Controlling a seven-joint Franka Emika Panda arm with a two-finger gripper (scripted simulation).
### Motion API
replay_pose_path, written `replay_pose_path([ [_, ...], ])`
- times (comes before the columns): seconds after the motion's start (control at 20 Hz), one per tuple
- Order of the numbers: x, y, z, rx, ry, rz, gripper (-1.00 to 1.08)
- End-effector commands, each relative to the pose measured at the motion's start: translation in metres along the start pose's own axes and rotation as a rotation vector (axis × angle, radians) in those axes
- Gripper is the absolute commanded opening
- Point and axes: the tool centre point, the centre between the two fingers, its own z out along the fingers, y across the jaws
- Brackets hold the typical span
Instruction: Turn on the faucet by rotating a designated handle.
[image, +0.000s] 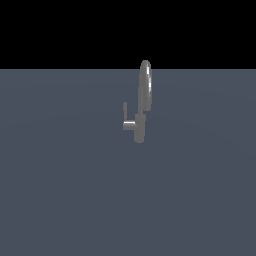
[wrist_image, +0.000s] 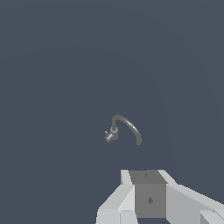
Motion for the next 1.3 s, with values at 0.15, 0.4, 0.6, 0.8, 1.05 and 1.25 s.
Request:
replay_pose_path([
  [0.15, -0.007, -0.042, 0.022, -0.050, 0.075, 0.084, -1.00],
  [0.4, -0.013, -0.079, 0.059, -0.103, 0.129, 0.152, -1.00],
  [0.6, -0.016, -0.105, 0.100, -0.150, 0.162, 0.203, -1.00],
  [0.8, -0.018, -0.125, 0.151, -0.202, 0.185, 0.254, -1.00],
  [1.05, -0.021, -0.139, 0.226, -0.272, 0.200, 0.319, -1.00],
  [1.25, -0.023, -0.140, 0.294, -0.334, 0.202, 0.374, -1.00],
])
